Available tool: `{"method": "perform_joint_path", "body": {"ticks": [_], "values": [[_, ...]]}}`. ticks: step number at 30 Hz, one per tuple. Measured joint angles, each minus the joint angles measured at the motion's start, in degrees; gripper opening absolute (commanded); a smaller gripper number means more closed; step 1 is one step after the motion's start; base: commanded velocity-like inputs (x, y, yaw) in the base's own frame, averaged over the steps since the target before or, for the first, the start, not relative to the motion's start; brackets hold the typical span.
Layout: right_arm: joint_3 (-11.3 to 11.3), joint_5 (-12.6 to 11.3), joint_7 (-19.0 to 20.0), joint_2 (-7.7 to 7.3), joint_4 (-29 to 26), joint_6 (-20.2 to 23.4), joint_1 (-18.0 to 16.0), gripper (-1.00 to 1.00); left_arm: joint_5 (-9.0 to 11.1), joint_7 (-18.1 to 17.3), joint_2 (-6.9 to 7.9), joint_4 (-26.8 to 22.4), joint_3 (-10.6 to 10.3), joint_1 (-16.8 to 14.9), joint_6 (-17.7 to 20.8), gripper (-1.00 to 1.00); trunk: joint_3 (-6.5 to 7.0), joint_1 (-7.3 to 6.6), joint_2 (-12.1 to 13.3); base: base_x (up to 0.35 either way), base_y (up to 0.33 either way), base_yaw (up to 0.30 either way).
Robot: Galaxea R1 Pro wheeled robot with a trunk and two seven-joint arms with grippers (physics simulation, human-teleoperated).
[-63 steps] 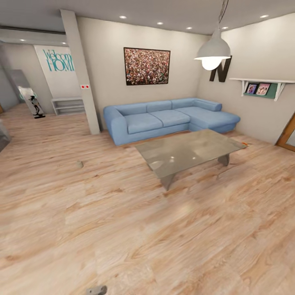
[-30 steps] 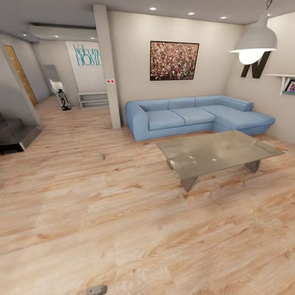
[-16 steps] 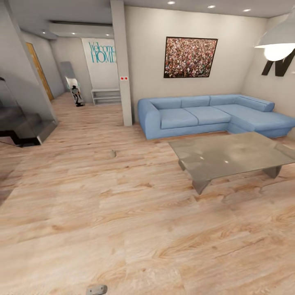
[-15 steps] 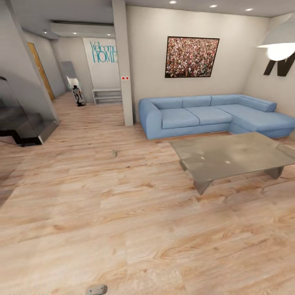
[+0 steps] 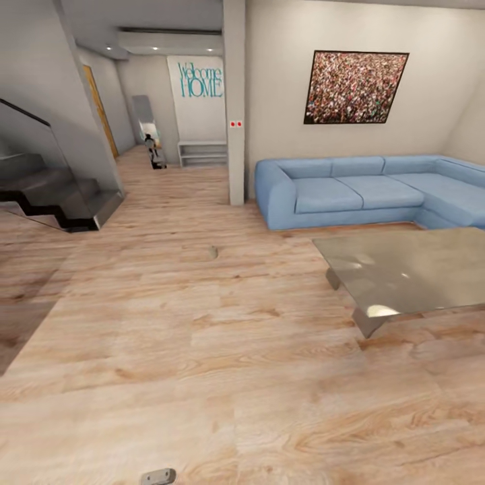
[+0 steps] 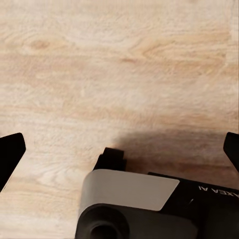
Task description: Place each of the two pumpkins and all three candles from the living room inside a cabinet in the living room (use any cabinet), then make sure every cabinet is closed, and position the cauldron so it is next to a table in the living room.
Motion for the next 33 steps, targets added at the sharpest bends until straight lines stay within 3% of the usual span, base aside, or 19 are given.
{"method": "perform_joint_path", "body": {"ticks": [12, 18, 20, 23, 24, 27, 29, 33], "values": [[0.0, 0.0, 0.1, -0.09, 0.0, -0.1, 0.0, 1.00, -0.1, 0.0, 0.00, 0.0, -0.1, 0.0, -0.1, 1.00, -0.52, -0.01, 0.0, 0.308, 0.174, 0.112], [0.0, 0.3, -0.1, -0.18, -0.2, -7.6, 0.0, 1.00, -0.1, 0.0, 0.05, 0.0, 0.0, 0.0, -0.1, 1.00, -0.53, -0.01, 0.0, 0.347, 0.015, 0.002], [0.0, 0.2, -0.2, -0.11, -0.5, -7.6, 0.0, 1.00, -0.1, 0.0, 0.08, -0.2, 0.1, 0.0, 0.0, 1.00, -0.53, -0.01, 0.0, 0.350, 0.002, 0.000], [-0.1, -0.2, -0.5, -0.35, -1.6, -1.4, -1.4, 1.00, 0.0, 0.1, 0.27, -0.6, 0.2, -0.2, 0.6, 1.00, -0.52, -0.01, 0.0, 0.350, 0.001, 0.000], [-0.3, -0.2, -1.7, -0.66, -4.1, 4.3, -3.7, 1.00, 0.0, 0.2, 0.45, -0.8, 0.3, -0.6, 1.3, 1.00, -0.52, -0.01, 0.0, 0.350, 0.000, 0.000], [-0.8, -0.4, -3.7, -1.03, -10.1, 13.2, -8.2, 1.00, 0.0, 0.4, 1.43, -3.1, 0.3, -3.1, 6.0, 1.00, -0.51, -0.01, 0.0, 0.350, 0.000, 0.000], [-1.2, -0.6, -4.3, -0.70, -14.7, 16.9, -10.3, 1.00, -0.1, 0.5, 2.07, -7.1, 0.3, -5.0, 11.8, 1.00, -0.50, -0.01, 0.0, 0.350, 0.000, 0.000], [-1.5, -0.8, -4.5, 0.29, -17.9, 21.8, -15.5, 1.00, 0.0, 0.7, 4.81, -12.5, 0.7, -6.2, 15.4, 1.00, -0.51, -0.01, 0.0, 0.350, 0.000, 0.000]]}}
